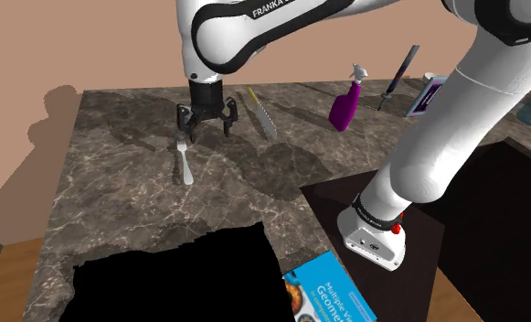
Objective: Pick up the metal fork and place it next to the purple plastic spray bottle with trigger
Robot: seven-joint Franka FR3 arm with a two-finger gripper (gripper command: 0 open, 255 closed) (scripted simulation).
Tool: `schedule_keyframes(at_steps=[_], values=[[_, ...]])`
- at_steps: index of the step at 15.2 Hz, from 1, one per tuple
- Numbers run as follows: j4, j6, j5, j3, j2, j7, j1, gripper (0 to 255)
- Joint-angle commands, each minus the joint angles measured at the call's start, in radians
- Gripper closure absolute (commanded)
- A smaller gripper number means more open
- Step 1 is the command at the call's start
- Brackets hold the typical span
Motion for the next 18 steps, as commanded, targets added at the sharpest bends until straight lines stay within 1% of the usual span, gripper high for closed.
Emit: schedule_keyframes(at_steps=[1, 5, 6, 13, 18], values=[[0.049, 0.028, -0.016, 0.011, 0.073, 0.054, 0.013, 0], [0.178, 0.061, -0.058, 0.016, 0.227, 0.15, 0.047, 0], [0.188, 0.062, -0.06, 0.015, 0.237, 0.157, 0.05, 0], [0.142, 0.155, -0.076, 0.011, 0.286, 0.167, 0.062, 0], [0.142, 0.155, -0.076, 0.011, 0.286, 0.167, 0.062, 0]])
